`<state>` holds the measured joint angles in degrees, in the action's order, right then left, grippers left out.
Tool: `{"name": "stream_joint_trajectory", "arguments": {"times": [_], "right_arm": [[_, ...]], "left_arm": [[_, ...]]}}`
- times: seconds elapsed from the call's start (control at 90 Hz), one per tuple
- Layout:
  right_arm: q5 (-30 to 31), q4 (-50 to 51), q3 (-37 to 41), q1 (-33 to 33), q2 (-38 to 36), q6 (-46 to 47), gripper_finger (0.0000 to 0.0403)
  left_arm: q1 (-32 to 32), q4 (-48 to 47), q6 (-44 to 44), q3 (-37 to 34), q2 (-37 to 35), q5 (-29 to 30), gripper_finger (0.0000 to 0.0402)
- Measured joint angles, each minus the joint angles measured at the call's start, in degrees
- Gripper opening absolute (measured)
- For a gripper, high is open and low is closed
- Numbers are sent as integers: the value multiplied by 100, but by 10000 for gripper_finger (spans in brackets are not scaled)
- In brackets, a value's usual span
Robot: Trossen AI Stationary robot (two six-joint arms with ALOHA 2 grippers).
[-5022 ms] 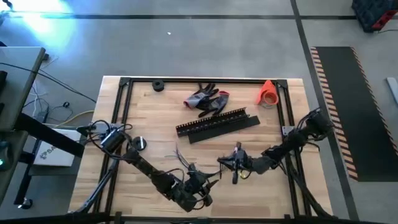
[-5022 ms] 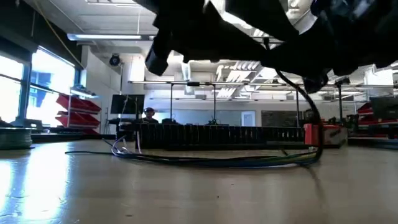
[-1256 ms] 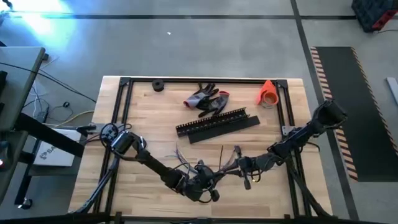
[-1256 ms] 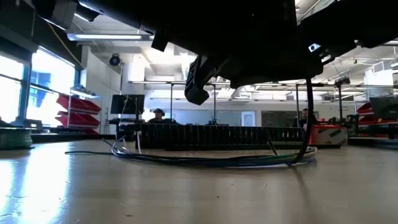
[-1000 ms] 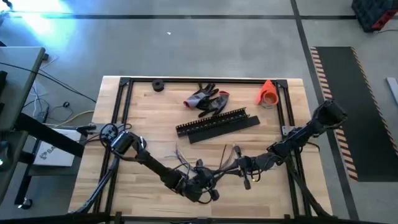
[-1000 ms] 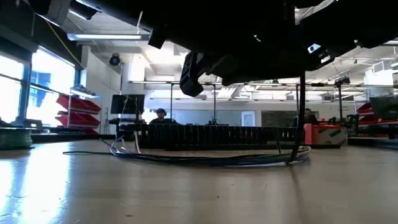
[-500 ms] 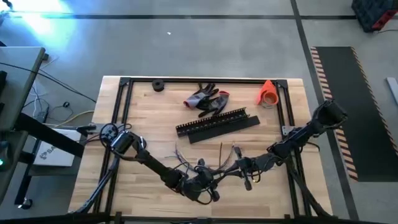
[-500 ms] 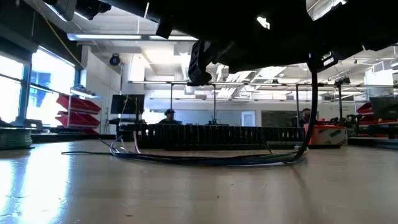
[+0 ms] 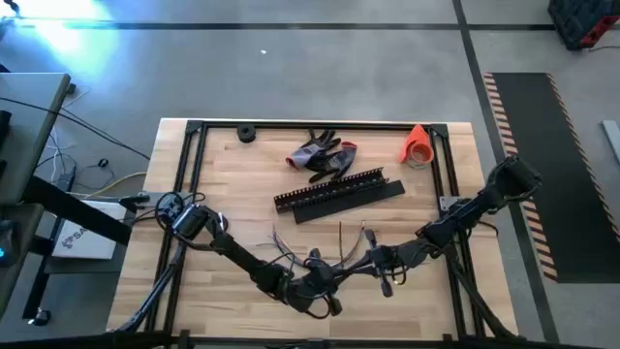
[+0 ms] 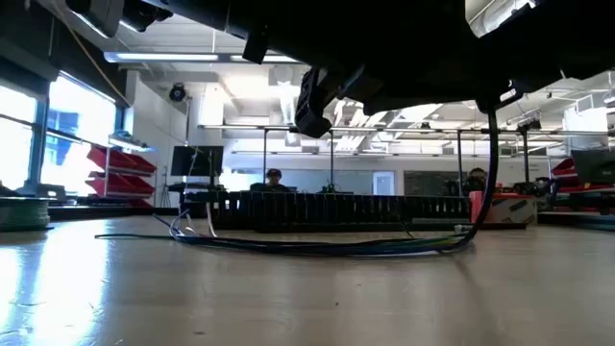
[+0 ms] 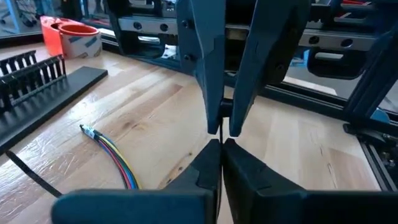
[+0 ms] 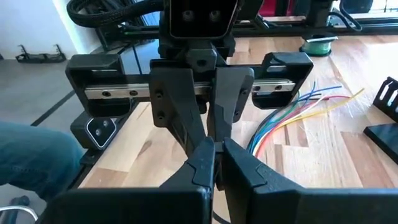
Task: Ziptie cables
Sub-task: Wrap the cables using a black zip tie
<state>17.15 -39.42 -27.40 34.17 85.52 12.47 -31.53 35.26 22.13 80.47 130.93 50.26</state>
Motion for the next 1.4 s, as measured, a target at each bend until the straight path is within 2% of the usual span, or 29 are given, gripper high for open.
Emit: {"name": "stream_joint_trajectory", "arguments": {"times": [0.144, 0.444, 0.567, 0.667, 0.811, 0.944, 1.056, 1.4], "right_arm": [[8, 6, 0, -1, -13, -78, 23], [270, 881, 3, -102, -1066, 16, 159], [395, 1741, 15, -540, -1077, 331, 189], [187, 1978, 22, -1041, -634, 455, 194], [-587, 1645, 25, -1652, 335, 465, 193], [-1031, 840, 26, -1932, 1259, 702, 193], [-1165, -80, 24, -2012, 1805, 815, 193], [-1185, -807, 15, -2098, 1982, 833, 185]], "left_arm": [[0, 7, 126, 0, 0, -8, 0], [-92, -12, 304, 0, 0, -21, 0], [-118, -162, 441, 0, 0, -461, 0], [-118, -383, 532, 0, 0, -770, 0], [-111, -692, 779, 0, 0, -874, 0], [-111, -770, 891, 0, 0, -872, 0], [-111, -769, 887, 0, 0, -874, 0], [-116, -841, 939, 0, 0, -868, 0]]}}
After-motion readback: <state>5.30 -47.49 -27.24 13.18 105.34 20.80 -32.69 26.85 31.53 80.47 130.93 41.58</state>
